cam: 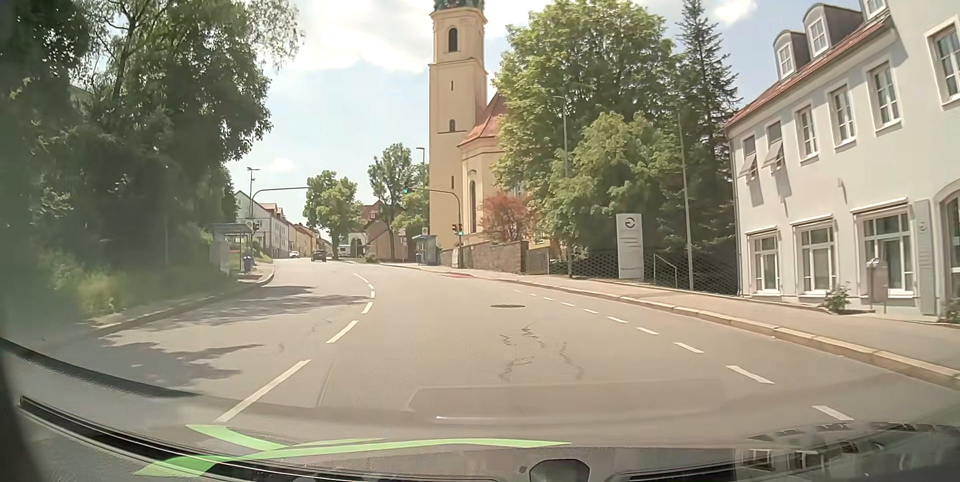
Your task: Follow the waypoints while adhering to traffic rules and regulations
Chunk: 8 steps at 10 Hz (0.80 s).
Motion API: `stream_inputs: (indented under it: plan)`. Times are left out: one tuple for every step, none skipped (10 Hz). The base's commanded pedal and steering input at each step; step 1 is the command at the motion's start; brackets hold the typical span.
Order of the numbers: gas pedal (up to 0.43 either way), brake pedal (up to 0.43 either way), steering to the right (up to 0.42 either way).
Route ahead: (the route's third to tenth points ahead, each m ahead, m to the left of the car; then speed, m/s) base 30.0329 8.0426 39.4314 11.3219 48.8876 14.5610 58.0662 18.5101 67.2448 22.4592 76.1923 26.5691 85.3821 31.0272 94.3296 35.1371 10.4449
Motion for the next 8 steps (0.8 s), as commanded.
stream_inputs:
  plan:
    - [0.177, 0.000, -0.055]
    - [0.189, 0.000, -0.054]
    - [0.189, 0.000, -0.054]
    - [0.189, 0.000, -0.054]
    - [0.189, 0.000, -0.055]
    - [0.189, 0.000, -0.057]
    - [0.189, 0.000, -0.060]
    - [0.189, 0.000, -0.060]
